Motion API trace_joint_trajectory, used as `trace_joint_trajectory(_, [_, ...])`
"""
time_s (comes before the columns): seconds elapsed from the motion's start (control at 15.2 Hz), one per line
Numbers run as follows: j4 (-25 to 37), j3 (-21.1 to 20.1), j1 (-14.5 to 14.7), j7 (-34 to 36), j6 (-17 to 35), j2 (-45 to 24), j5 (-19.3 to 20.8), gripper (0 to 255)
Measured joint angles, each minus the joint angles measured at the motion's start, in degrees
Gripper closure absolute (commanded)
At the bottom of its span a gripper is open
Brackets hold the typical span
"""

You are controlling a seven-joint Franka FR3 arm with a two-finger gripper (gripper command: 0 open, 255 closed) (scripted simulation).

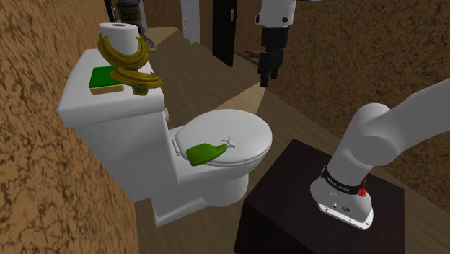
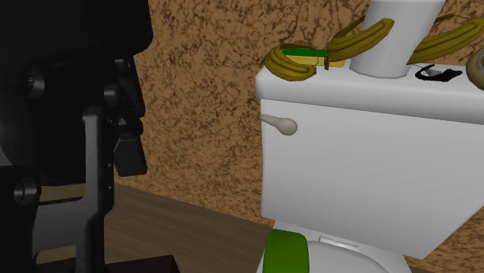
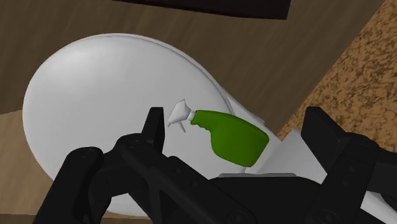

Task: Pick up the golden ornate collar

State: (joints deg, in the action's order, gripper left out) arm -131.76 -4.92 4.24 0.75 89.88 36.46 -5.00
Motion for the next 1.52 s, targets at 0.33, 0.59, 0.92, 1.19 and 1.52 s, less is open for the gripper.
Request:
trace_joint_trajectory(0.33, [5.9, -3.5, 1.6, 2.7, 3.7, -6.8, -1.6, 0])
trace_joint_trajectory(0.59, [11.7, -6.8, 2.8, 5.5, 6.2, -12.7, -2.3, 0])
trace_joint_trajectory(0.92, [20.7, -10.0, 3.7, 8.4, 8.0, -20.6, -1.3, 0])
trace_joint_trajectory(1.19, [27.5, -13.1, 5.1, 11.7, 9.0, -26.3, 0.2, 0])
trace_joint_trajectory(1.52, [39.1, -16.4, 7.1, 15.7, 9.0, -35.8, 4.1, 0])
